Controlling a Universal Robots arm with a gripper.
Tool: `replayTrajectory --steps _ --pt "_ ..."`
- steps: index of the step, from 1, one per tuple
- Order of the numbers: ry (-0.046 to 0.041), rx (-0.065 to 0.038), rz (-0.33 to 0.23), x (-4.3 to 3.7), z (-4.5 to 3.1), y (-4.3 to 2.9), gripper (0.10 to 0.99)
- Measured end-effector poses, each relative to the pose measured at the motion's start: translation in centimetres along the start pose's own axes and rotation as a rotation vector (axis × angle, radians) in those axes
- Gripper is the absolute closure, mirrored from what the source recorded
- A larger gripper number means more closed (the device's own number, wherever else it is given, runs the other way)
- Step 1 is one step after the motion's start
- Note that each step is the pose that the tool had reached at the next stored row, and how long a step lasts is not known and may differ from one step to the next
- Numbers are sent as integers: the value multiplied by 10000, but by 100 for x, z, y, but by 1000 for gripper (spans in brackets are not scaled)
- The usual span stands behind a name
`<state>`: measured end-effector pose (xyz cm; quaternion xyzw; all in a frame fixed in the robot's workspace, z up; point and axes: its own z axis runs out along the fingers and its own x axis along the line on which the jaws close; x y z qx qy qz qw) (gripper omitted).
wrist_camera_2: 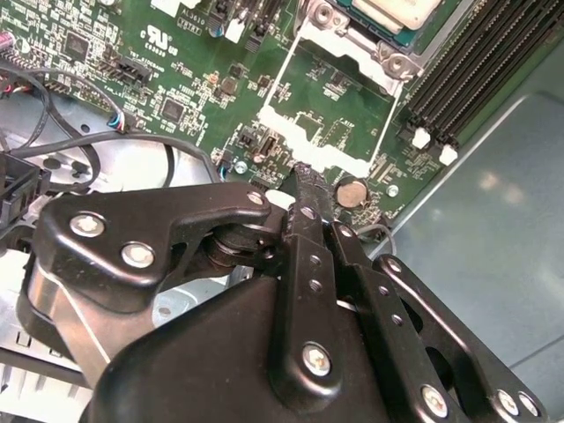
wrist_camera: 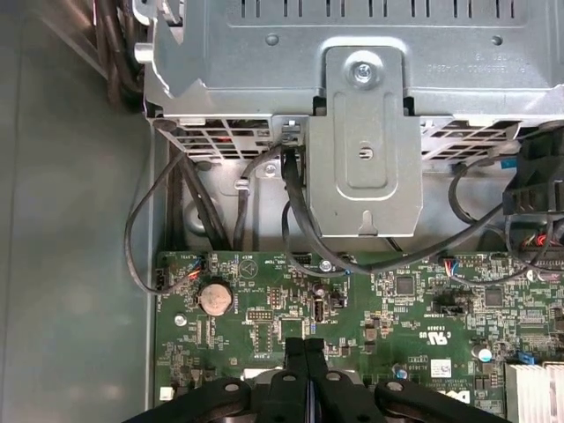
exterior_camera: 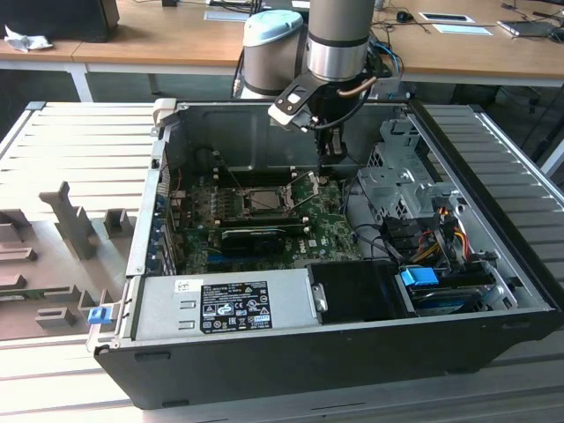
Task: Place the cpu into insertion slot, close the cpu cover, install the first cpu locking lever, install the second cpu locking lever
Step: 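Close the cpu cover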
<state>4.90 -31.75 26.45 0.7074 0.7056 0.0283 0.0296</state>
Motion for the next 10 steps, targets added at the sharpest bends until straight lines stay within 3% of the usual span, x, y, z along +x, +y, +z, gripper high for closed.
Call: replayTrajectory --steps 6,8,9,10 --pt "0 1 -7 0 51 81 980" --pt "0 0 -14 0 91 98 980" --pt "3 2 -24 1 173 99 980" --pt "2 22 -34 1 185 100 980"
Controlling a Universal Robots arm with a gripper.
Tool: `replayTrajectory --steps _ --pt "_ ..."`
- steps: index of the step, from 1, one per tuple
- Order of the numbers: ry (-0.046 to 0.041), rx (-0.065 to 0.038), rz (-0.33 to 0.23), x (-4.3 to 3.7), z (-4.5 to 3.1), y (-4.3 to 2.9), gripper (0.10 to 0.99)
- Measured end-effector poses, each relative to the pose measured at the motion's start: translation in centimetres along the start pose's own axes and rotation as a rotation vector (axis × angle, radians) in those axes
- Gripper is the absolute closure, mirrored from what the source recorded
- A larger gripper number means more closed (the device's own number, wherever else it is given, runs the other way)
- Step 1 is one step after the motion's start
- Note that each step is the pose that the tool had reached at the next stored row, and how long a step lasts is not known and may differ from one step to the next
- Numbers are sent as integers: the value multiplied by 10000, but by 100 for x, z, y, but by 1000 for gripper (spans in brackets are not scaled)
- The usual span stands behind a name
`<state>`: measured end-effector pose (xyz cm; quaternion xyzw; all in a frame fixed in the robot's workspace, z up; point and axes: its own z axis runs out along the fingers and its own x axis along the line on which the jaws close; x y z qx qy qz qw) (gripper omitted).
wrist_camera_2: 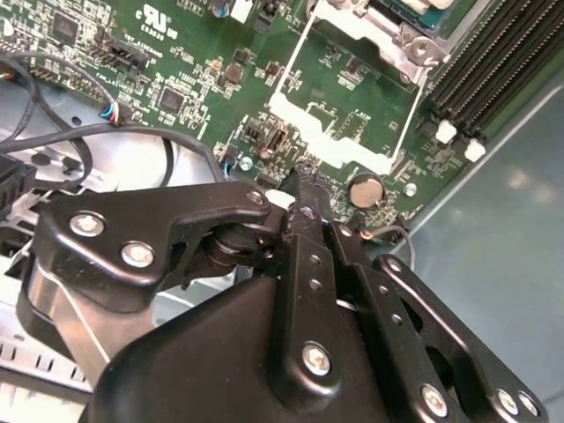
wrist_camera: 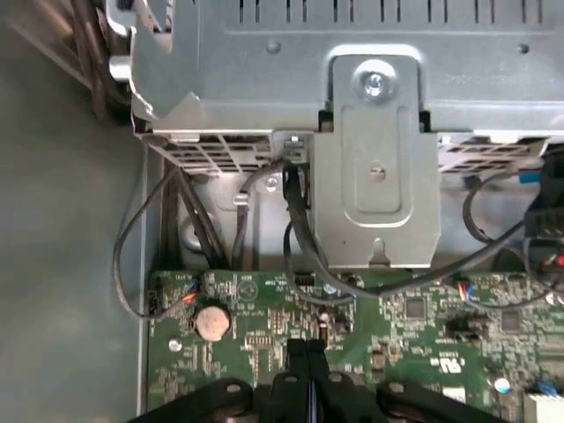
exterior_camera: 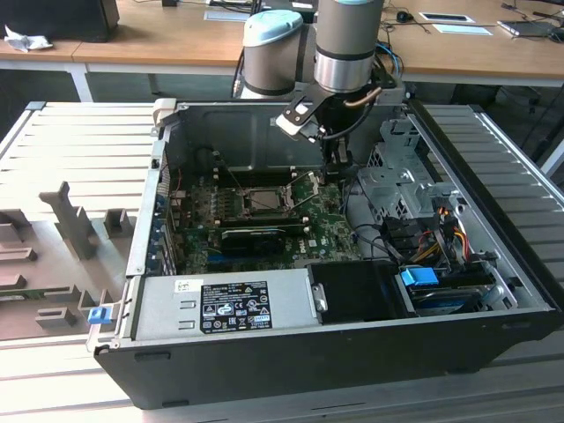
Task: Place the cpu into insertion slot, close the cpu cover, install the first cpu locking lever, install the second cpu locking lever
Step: 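Close the cpu cover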
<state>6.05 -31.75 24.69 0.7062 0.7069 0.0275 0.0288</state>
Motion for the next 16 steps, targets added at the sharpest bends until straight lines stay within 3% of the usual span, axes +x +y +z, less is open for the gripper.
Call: replayTrajectory --steps 2,5,6,9,13,16 --pt "2 49 -23 0 17 -2 980" --pt "4 299 -58 -1 21 -3 980" --pt "6 485 -66 0 22 -3 980" --pt "7 684 -74 0 20 -2 980" --pt "13 805 -79 0 10 -2 980" --pt "7 825 -81 0 5 -24 980"
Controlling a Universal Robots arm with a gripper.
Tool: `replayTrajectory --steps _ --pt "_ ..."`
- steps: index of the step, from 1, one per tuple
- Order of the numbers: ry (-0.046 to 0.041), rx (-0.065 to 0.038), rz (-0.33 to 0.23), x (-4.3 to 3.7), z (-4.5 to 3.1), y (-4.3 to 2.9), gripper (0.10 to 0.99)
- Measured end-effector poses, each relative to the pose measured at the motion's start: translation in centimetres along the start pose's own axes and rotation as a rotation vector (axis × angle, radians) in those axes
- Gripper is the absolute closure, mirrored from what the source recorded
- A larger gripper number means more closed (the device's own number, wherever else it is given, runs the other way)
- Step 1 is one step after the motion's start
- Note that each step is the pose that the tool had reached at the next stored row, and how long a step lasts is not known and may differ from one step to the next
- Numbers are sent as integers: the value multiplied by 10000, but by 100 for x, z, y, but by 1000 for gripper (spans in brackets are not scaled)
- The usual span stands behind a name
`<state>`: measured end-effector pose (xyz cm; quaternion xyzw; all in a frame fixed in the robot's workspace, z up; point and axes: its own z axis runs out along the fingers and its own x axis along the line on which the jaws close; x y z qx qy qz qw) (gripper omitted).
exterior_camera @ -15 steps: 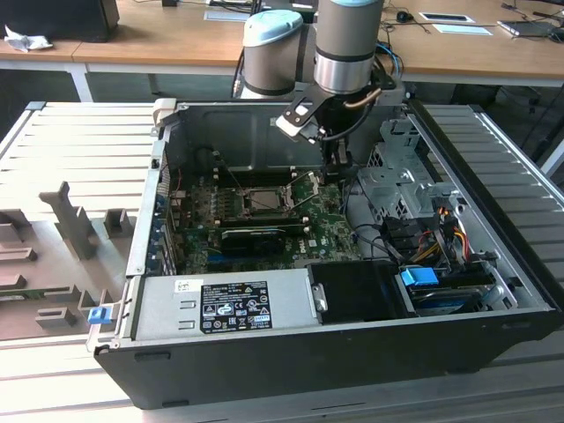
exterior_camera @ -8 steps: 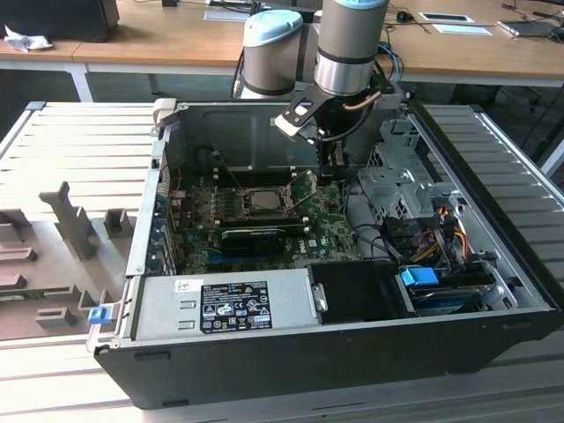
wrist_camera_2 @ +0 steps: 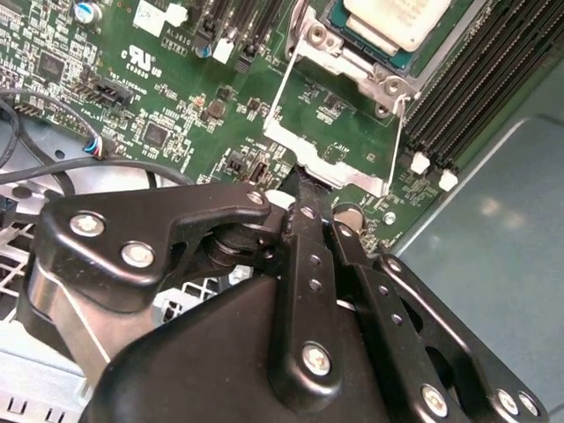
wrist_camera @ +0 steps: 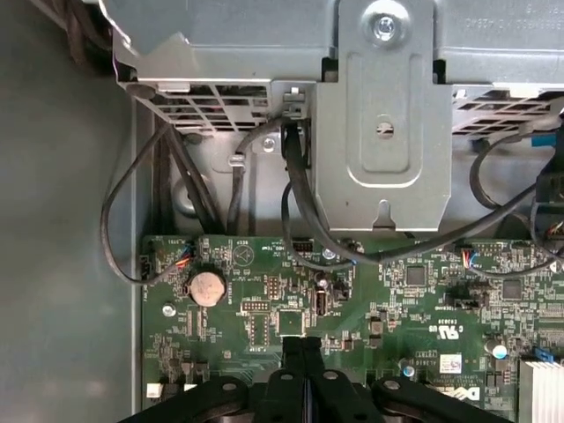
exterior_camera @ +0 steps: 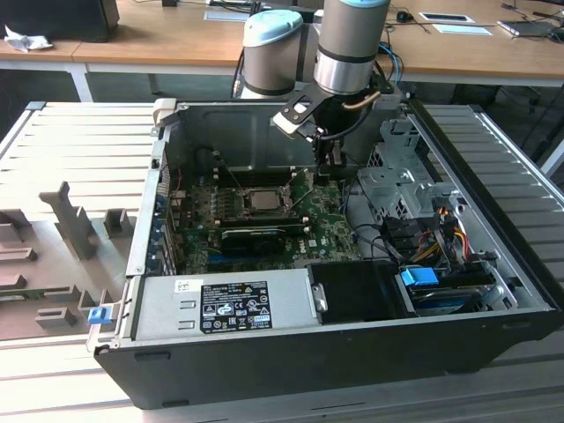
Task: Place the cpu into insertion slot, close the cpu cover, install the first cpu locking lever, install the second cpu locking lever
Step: 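Close the cpu cover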
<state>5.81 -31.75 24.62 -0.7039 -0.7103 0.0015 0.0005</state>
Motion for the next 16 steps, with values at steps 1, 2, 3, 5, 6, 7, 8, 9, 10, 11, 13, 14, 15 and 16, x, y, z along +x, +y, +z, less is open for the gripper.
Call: replayTrajectory --steps 1,2,3,5,6,7,8,9,10,11,13,14,15,16 --pt "1 0 0 0 1 -12 980" --pt "1 0 0 0 0 -23 980" --pt "1 0 0 0 1 -40 980" --pt "2 0 -1 1 1 -76 980" --pt "2 -2 -3 1 1 -87 980" --pt "2 -5 -5 1 1 -94 980" --pt "1 -11 -6 1 1 -97 980" --pt "2 -18 -7 1 1 -99 980" --pt "1 -29 -8 1 1 -102 980" --pt "1 -38 -9 1 1 -103 980" --pt "1 -48 -7 1 1 -109 980" --pt "1 -53 -8 2 1 -116 980" --pt "1 -59 -8 2 2 -137 980" --pt "1 -66 -8 2 2 -166 980"
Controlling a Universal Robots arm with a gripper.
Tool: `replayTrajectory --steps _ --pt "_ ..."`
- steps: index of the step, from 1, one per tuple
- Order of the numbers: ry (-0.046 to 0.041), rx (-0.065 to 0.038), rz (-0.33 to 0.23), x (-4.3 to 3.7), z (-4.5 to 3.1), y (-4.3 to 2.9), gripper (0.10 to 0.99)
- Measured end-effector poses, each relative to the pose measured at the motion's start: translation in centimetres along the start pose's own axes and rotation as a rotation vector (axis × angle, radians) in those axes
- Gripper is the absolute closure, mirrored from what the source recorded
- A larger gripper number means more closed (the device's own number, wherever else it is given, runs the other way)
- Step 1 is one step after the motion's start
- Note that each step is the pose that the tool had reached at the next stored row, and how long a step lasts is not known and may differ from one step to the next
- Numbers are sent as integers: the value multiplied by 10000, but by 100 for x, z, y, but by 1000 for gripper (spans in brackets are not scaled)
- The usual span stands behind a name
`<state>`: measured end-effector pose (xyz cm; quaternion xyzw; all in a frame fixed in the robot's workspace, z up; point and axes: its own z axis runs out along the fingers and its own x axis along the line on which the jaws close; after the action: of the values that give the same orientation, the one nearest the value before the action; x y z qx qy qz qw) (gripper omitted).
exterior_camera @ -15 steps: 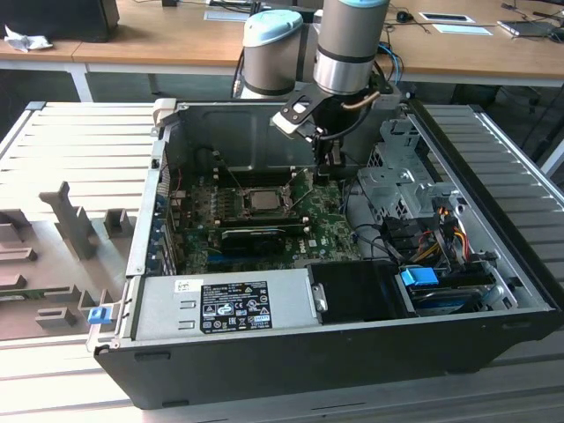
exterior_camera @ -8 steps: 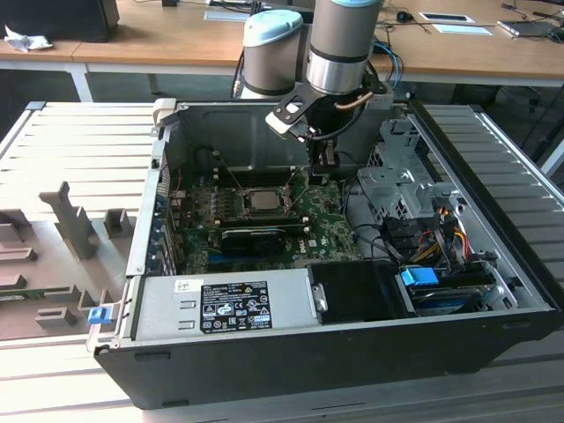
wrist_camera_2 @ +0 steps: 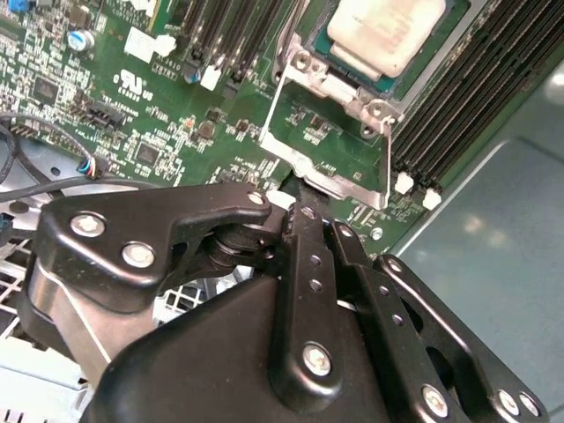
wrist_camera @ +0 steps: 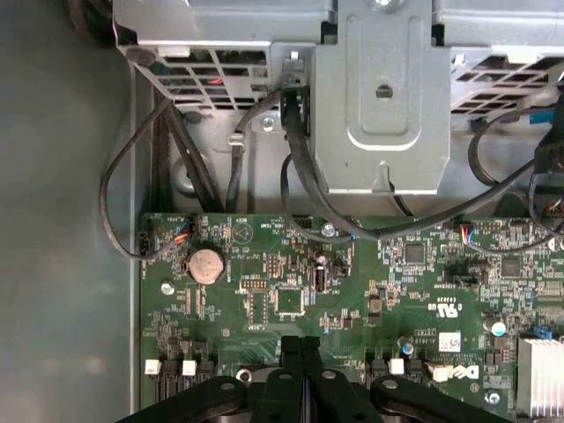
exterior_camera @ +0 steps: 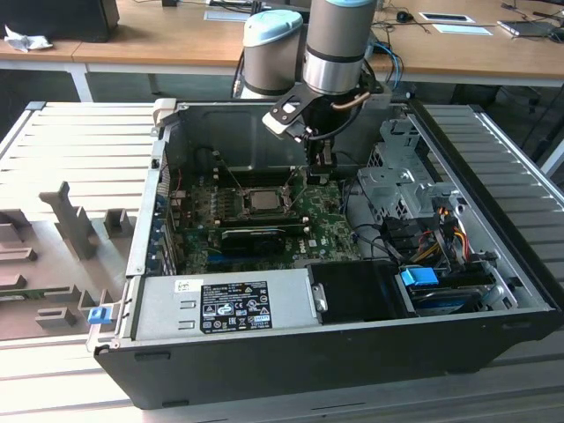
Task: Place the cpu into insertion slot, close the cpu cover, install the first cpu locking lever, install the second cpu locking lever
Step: 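Close the cpu cover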
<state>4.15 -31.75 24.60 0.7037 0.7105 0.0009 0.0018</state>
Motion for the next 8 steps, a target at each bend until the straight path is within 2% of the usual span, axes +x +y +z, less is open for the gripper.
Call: replayTrajectory --steps 8 --pt "3 -44 -3 2 15 -184 980"
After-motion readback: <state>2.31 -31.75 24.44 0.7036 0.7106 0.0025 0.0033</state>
